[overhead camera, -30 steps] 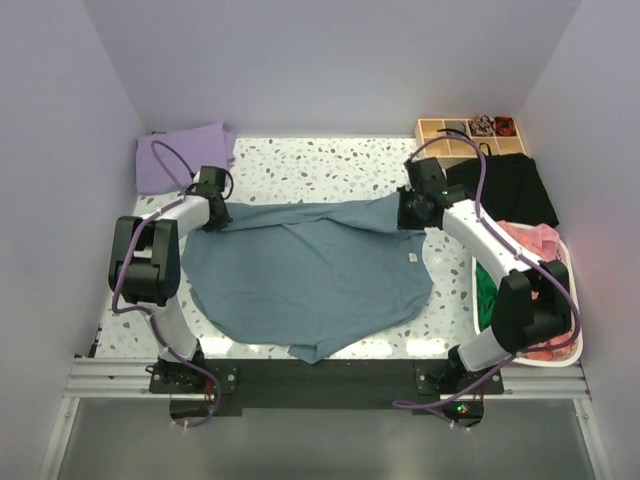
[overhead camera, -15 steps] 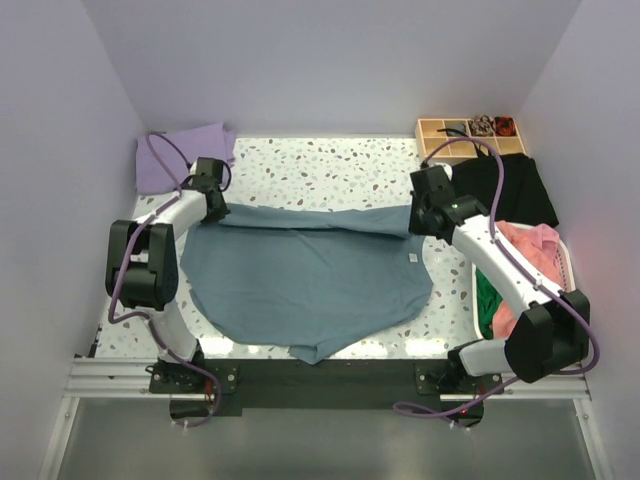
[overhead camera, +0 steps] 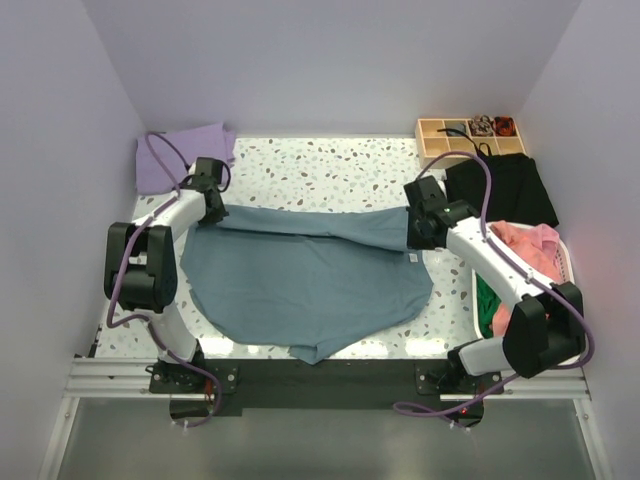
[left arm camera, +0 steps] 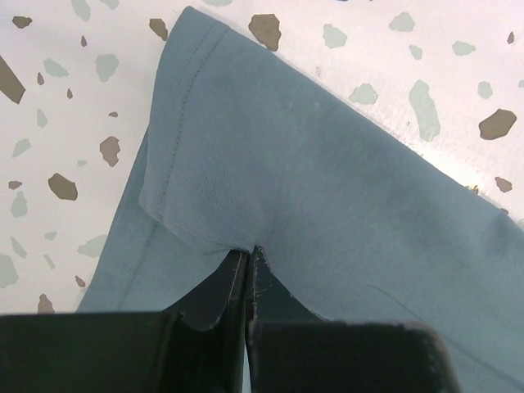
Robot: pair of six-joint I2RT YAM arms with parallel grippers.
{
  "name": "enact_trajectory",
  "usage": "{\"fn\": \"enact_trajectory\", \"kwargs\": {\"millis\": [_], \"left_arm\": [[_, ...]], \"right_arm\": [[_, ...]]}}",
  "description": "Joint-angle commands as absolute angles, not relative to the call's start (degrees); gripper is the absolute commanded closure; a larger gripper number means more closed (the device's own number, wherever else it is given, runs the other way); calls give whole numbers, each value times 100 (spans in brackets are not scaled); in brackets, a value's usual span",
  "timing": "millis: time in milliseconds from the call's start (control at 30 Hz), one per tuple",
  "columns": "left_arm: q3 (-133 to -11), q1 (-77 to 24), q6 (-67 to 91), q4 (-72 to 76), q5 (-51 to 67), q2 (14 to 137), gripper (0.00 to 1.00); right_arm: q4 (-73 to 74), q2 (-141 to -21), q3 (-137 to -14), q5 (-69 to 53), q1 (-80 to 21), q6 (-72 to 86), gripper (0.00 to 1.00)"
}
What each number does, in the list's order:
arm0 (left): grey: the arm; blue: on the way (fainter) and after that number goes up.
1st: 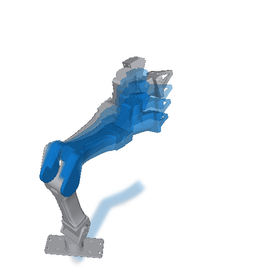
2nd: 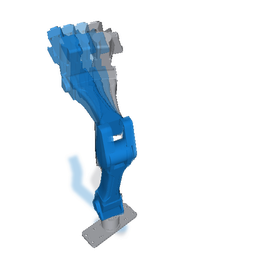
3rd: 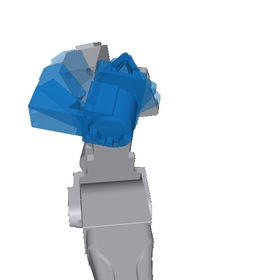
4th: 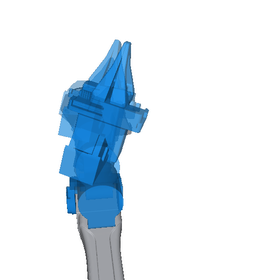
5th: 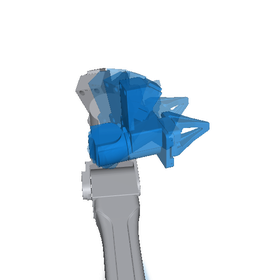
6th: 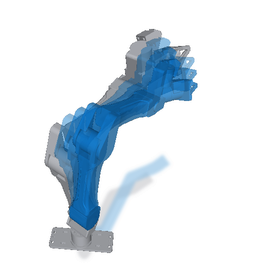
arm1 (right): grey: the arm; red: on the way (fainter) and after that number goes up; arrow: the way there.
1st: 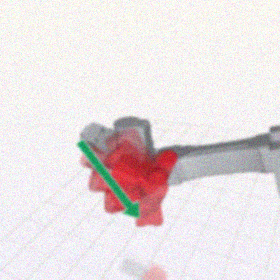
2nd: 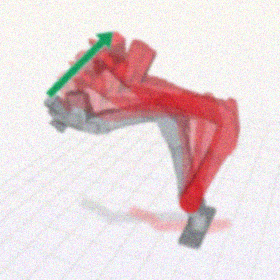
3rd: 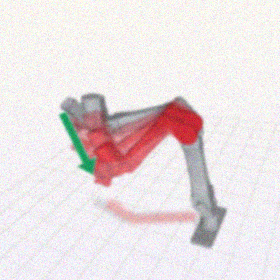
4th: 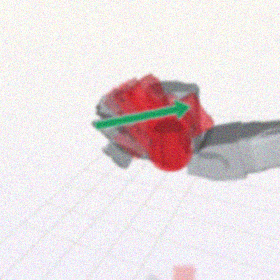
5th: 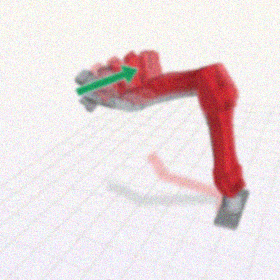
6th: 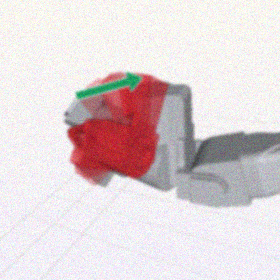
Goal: Fold and stack the t-shirts
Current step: Fold the flattened tshirt in 1/3 of the way
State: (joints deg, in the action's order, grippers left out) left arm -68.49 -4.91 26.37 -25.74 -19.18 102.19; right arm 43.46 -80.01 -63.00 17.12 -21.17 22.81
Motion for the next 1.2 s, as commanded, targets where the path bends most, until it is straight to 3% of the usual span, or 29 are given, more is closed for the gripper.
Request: {"fn": "enact_trajectory", "kwargs": {"millis": [0, 67, 167, 233, 267, 300, 333, 367, 400, 600, 900, 1167], "left_arm": [[-6899, -466, 2619, -2672, -2328, 10257, 100], [-6865, -466, 2707, -2725, -2452, 10292, 88], [-6759, -466, 2725, -2724, -2531, 10266, 82], [-6785, -466, 2768, -2864, -2566, 10309, 59], [-6811, -466, 2812, -2935, -2610, 10327, 49], [-6820, -466, 2847, -2962, -2636, 10336, 28], [-6803, -466, 2848, -2962, -2645, 10284, 0], [-6794, -466, 2874, -2962, -2680, 10240, 0], [-6785, -466, 2900, -2962, -2663, 10187, 0], [-6873, -466, 2795, -2514, -2129, 9616, 0], [-6706, -475, 2663, -1451, -924, 10010, 0], [-6504, -466, 2742, -1257, -1159, 10538, 0]], "right_arm": [[4570, -8129, -6223, 1670, -2258, 2373, 100], [4623, -8261, -6170, 1617, -2355, 2426, 100], [4562, -8350, -6065, 1617, -2539, 2540, 100], [4614, -8358, -6064, 1731, -2558, 2653, 98], [4640, -8350, -6082, 1827, -2558, 2672, 86], [4658, -8332, -6117, 2020, -2566, 2689, 67], [4676, -8228, -6169, 2100, -2558, 2724, 60], [4650, -8166, -6196, 2170, -2558, 2725, 54], [4615, -8104, -6240, 2293, -2566, 2707, 40], [4150, -7831, -6636, 2567, -2558, 2514, 36], [2647, -9156, -6706, 1346, -2531, 2294, 39], [2013, -9914, -6978, 888, -2373, 2259, 44]]}}
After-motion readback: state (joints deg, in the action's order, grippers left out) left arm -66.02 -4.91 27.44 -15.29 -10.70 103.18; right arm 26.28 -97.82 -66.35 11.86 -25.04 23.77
